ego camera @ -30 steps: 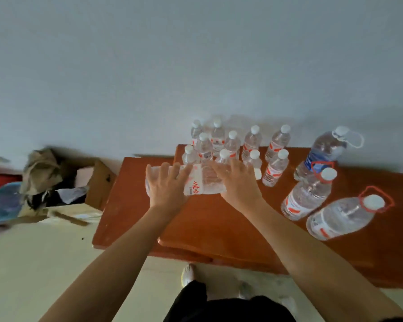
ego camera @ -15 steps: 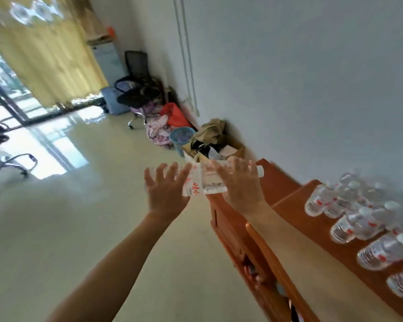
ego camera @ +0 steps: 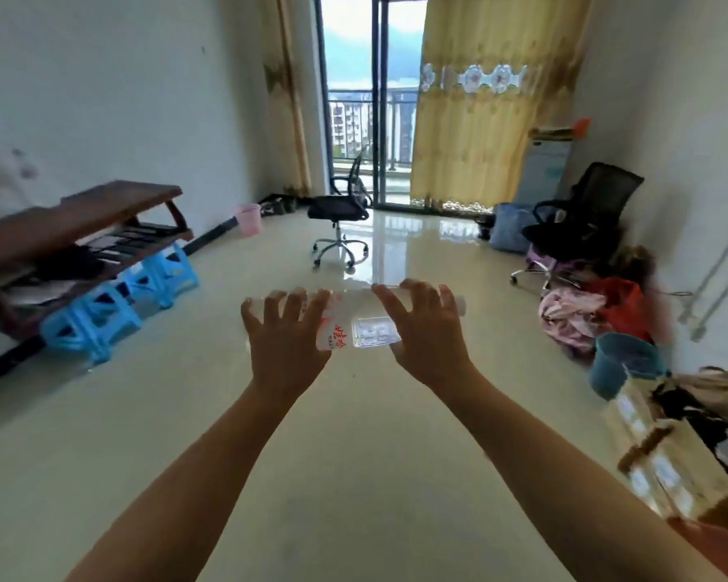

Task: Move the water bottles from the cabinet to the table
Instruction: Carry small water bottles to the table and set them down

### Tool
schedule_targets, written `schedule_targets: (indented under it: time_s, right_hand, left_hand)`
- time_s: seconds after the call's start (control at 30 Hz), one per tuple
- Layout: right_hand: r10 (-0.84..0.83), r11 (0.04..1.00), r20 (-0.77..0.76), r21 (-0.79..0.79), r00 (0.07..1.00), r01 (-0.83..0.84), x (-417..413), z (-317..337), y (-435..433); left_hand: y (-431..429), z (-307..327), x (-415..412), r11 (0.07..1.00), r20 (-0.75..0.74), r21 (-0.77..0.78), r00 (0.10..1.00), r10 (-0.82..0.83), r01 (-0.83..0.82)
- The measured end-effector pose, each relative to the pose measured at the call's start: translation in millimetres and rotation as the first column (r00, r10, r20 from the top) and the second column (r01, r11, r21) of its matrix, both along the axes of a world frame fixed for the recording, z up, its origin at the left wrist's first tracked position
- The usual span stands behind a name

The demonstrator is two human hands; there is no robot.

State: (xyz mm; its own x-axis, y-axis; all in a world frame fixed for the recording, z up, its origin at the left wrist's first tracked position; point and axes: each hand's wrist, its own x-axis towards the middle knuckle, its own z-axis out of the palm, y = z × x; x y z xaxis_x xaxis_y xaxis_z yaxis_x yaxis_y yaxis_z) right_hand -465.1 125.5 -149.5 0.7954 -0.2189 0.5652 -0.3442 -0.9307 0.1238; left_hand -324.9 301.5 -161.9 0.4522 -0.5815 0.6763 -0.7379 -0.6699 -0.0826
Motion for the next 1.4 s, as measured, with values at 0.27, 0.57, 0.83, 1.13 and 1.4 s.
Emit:
schedule_targets:
  time_s: [0.27,0.57,0.83,1.13,1.4]
  right_hand:
    - [0.331,0.943,-0.012,-0.027,0.944,-0.331,236.9,-0.7,134.4]
    - [0.508,0.856,0.070,0.064,0.858,-0.512,503.1,-23.0,227.1]
    - [0.624,0.763,0.091,0.143,0.776,-0.631,725.7,6.6,319.4]
    - [0.698,0.711,0.041,0.088,0.715,-0.698,944.5,-6.6,429.5]
    - [0.628,0.772,0.062,0.071,0.775,-0.631,1142.1,8.4,494.8]
  left_hand:
    - [171.2,-5.0,161.2,0.926,0.023,0.013,0.926,0.378,-0.378]
    - [272.0,-2.5,383.1,0.837,0.102,0.087,0.841,0.531,-0.540]
    - [367.6,28.3,571.3,0.758,0.112,0.101,0.765,0.635,-0.644]
    - [479.5,-6.2,776.9,0.747,0.074,0.043,0.748,0.659,-0.663]
    - [547.4,8.2,994.4,0.799,0.047,0.010,0.799,0.600,-0.601]
